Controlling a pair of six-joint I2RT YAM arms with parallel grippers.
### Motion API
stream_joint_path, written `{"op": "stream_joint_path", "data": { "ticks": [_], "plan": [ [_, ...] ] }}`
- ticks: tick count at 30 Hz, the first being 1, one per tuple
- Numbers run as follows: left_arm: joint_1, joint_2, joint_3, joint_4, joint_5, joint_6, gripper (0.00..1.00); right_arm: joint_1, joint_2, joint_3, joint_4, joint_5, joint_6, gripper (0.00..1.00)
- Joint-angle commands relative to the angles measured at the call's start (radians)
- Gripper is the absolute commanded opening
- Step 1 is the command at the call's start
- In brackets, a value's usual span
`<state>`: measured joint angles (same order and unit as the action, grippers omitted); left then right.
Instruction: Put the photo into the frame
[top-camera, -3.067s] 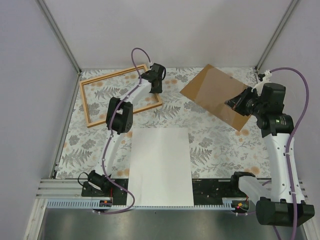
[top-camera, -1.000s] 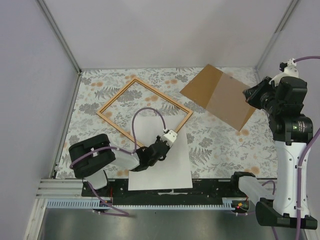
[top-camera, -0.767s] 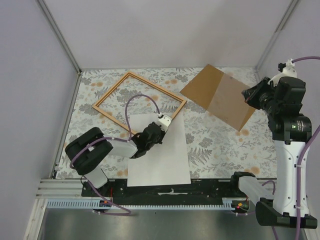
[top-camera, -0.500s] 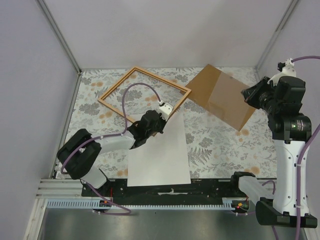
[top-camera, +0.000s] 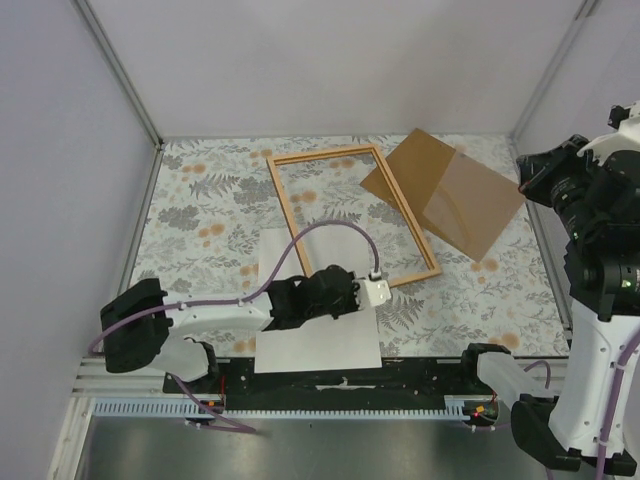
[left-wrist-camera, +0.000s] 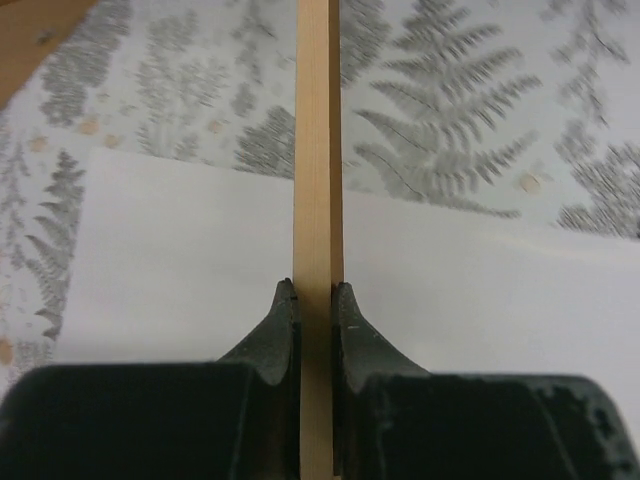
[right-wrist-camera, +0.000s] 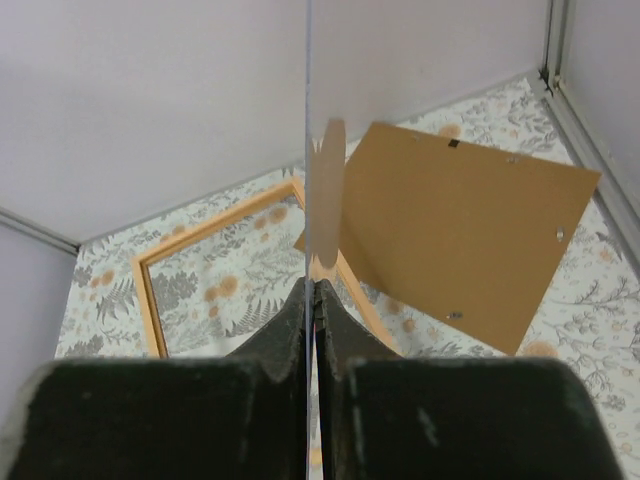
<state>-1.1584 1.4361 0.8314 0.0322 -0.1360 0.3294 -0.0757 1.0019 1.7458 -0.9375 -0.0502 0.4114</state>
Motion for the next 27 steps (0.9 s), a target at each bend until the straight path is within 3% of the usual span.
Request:
{"op": "stream_joint_path", "data": {
  "ticks": [1, 5, 9, 15, 18, 21, 27],
  "plan": [
    [-0.108, -0.130, -0.080, -0.009, -0.037, 0.120, 0.02, -0.003, 0.018, 0.075, 0.025, -0.068, -0.040, 0.06],
    [-0.181, -0.226, -0.170, 0.009, 0.027, 0.115, 0.02, -0.003, 0.070, 0.046, 0.080, -0.325, -0.043, 0.05],
    [-0.207, -0.266, -0.233, 0.003, 0.019, 0.083, 0.02, -0.003, 0.104, -0.072, 0.184, -0.488, 0.003, 0.04],
    [-0.199, -0.302, -0.272, -0.053, 0.007, -0.009, 0.02, -0.003, 0.133, -0.241, 0.328, -0.595, 0.062, 0.03],
    [-0.179, -0.301, -0.270, -0.072, 0.004, -0.027, 0.11, -0.003, 0.153, -0.305, 0.391, -0.637, 0.086, 0.02],
    [-0.162, -0.316, -0.262, -0.104, -0.017, -0.044, 0.49, -0.003, 0.172, -0.347, 0.416, -0.655, 0.096, 0.01],
    [-0.092, -0.404, -0.244, -0.133, -0.094, -0.179, 0.89, -0.003, 0.187, -0.377, 0.439, -0.669, 0.095, 0.01]
  ]
}}
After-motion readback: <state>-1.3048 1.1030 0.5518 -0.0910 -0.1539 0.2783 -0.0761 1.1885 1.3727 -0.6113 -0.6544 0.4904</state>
